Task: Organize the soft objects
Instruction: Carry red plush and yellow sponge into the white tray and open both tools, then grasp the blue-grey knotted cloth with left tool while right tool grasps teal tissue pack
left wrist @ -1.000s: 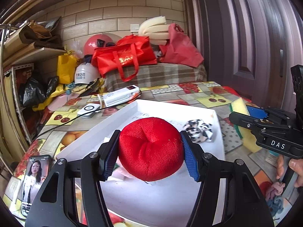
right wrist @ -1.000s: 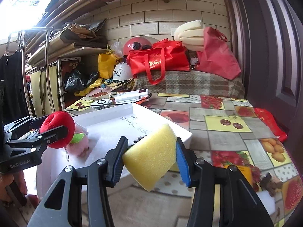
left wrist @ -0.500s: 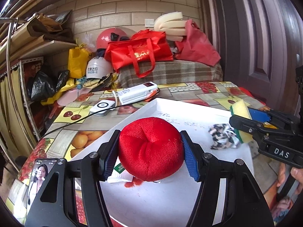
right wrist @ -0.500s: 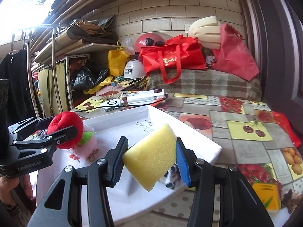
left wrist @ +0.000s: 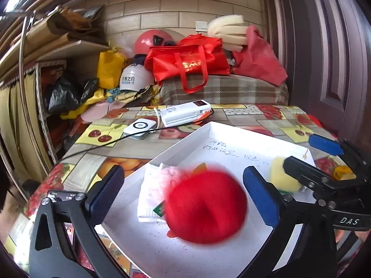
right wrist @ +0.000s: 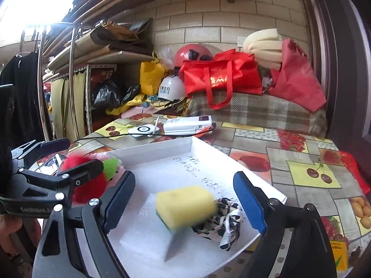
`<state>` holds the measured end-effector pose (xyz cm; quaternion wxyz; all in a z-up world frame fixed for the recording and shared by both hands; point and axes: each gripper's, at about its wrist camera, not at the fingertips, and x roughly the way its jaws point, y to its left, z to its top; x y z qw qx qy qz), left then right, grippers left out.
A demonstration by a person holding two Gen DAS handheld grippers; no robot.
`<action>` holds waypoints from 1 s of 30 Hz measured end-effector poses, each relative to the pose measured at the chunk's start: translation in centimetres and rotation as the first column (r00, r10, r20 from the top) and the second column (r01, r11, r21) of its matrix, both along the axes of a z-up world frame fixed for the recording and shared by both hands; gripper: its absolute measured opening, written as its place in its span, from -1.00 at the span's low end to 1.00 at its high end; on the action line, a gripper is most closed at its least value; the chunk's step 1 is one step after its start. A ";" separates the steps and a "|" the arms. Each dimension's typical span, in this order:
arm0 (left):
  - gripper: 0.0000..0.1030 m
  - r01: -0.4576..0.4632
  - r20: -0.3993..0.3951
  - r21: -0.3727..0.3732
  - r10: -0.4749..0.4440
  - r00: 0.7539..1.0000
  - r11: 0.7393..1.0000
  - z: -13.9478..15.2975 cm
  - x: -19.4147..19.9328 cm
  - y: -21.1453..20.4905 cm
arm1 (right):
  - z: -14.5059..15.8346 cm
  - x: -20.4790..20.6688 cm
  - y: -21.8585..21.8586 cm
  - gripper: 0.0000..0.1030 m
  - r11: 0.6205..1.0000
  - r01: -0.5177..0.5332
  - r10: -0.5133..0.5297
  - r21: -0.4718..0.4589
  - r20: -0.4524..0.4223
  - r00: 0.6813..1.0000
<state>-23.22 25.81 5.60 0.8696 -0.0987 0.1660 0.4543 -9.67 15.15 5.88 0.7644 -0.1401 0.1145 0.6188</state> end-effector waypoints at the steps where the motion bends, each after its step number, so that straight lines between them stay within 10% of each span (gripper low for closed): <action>1: 1.00 -0.001 0.012 -0.007 0.002 1.000 1.000 0.0 -0.3 0.2 | 0.0 0.1 0.0 0.69 1.000 0.004 -0.004 0.001 0.000 1.000; 23: 1.00 -0.033 0.061 0.139 0.025 0.998 0.990 0.9 -1.5 -3.3 | 0.5 1.5 -3.0 0.83 0.993 0.087 -0.082 0.086 -0.055 0.995; 30: 1.00 0.014 0.113 0.068 -0.022 0.993 0.998 0.8 -1.8 -5.0 | 0.5 1.7 -4.3 1.00 0.990 0.107 -0.102 0.096 -0.053 0.993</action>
